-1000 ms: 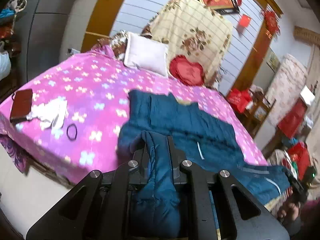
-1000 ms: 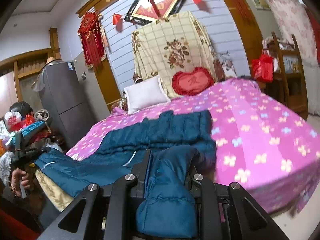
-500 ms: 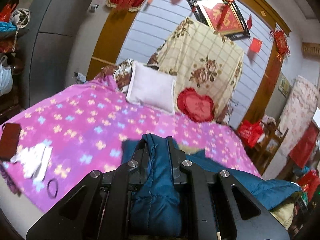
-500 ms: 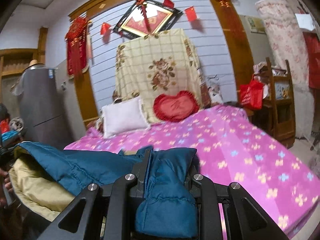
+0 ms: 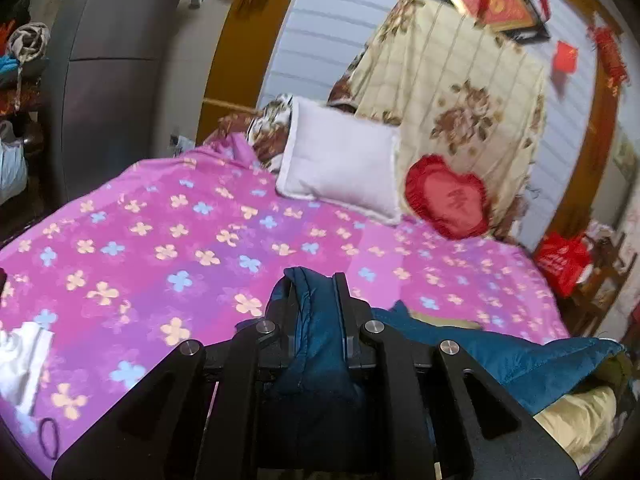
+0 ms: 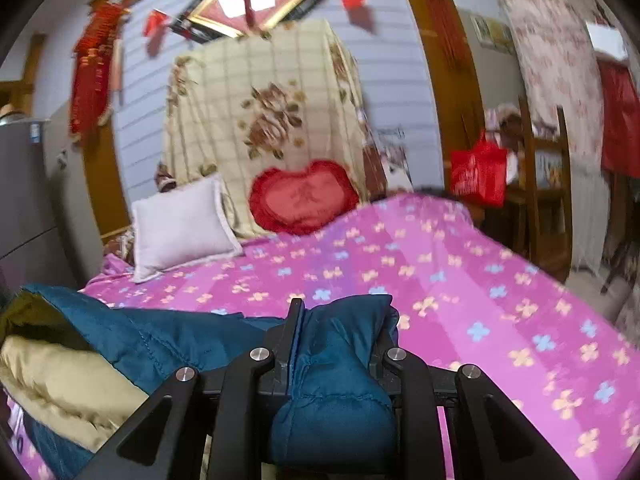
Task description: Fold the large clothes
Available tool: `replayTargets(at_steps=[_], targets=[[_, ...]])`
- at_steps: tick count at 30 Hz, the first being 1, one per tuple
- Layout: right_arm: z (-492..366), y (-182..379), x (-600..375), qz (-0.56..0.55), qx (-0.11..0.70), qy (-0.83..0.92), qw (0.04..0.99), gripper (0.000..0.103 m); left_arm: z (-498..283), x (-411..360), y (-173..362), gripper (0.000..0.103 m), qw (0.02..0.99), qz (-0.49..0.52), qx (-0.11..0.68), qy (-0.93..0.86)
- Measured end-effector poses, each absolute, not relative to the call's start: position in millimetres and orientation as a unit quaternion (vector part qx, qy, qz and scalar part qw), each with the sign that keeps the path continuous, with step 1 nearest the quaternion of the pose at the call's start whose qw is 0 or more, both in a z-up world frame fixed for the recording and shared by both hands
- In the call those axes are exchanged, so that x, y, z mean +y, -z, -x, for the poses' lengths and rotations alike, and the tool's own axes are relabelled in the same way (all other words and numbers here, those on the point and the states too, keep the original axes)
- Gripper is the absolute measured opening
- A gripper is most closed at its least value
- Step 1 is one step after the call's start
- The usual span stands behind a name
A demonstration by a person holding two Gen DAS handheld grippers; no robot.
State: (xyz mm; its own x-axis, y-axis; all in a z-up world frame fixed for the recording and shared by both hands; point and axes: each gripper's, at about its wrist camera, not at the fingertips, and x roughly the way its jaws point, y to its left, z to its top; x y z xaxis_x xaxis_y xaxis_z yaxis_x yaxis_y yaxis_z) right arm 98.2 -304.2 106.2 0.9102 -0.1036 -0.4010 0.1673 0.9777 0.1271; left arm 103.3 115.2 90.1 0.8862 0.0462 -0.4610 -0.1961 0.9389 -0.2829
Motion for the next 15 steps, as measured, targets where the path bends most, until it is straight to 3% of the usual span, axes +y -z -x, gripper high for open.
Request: replayTargets(at_steps=[13, 15], targets=[[-203.0, -18.2, -318.7, -0.101, 0.329, 0.06, 0.937, 0.021, -195.3, 113.3, 8.8, 0.016, 0.92, 0.177, 0.342, -0.077], [-212.1, -7.6, -318.1, -0.103, 0.356, 0.057, 0.927, 0.026, -202.9, 113.6, 20.4, 0.018, 0.91, 0.185, 0.363, -0.071]])
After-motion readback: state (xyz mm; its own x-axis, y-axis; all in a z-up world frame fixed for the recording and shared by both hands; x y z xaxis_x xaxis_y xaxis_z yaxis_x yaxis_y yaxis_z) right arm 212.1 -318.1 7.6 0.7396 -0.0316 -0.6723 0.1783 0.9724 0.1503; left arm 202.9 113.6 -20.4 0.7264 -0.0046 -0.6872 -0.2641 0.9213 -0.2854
